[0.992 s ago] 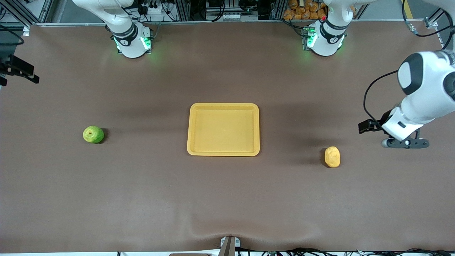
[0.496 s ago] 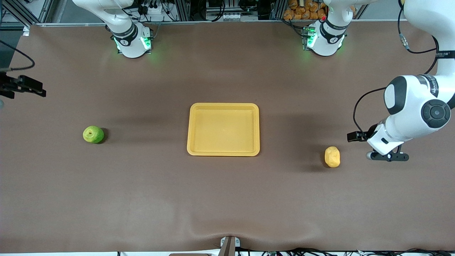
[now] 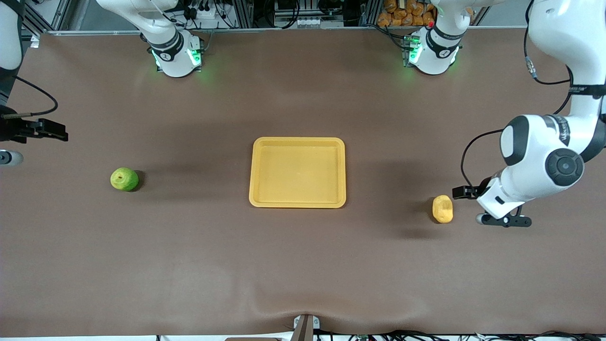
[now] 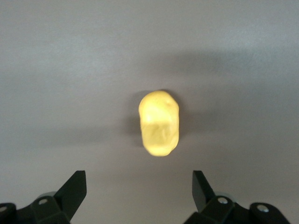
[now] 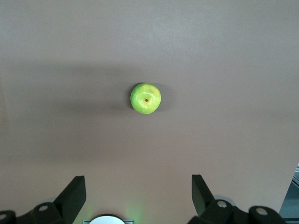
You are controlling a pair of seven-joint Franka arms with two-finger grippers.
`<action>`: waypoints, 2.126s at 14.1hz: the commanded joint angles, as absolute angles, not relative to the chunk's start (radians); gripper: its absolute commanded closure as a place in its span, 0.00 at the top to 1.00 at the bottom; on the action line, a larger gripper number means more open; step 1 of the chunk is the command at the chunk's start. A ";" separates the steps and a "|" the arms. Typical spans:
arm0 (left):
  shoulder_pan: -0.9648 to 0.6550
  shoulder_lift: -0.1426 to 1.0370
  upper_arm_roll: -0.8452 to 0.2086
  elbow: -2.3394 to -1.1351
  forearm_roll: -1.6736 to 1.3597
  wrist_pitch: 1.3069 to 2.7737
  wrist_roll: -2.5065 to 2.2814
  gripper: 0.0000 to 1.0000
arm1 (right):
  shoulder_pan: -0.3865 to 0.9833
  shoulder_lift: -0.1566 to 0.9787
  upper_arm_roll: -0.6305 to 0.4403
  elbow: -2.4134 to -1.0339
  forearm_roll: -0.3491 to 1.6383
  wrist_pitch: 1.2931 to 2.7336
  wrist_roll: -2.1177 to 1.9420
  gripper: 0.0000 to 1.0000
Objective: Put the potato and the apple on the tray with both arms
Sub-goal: 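Lower the left gripper onto the potato while the right gripper approaches the apple, then close the left gripper on the potato while the right gripper grasps the apple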
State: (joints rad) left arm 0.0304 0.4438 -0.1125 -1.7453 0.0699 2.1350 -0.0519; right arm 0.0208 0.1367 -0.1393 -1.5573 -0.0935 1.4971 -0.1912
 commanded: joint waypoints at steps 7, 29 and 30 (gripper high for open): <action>0.023 0.555 -0.112 -1.770 0.072 2.350 -0.127 1.00 | 0.009 0.267 -0.132 -1.534 -0.094 1.572 -0.193 1.00; 0.017 0.620 -0.112 -1.738 0.072 2.342 -0.172 0.22 | -0.109 0.434 -0.132 -1.773 0.032 1.890 -0.147 1.00; 0.018 0.597 -0.112 -1.741 0.071 2.333 -0.172 0.22 | -0.107 0.434 -0.132 -1.792 0.046 1.907 -0.147 1.00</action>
State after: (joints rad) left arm 0.0166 0.6522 -0.1122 -1.7316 0.0700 2.3524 -0.1532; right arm -0.0885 0.4507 -0.1454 -1.7381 0.0230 1.8646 -0.1602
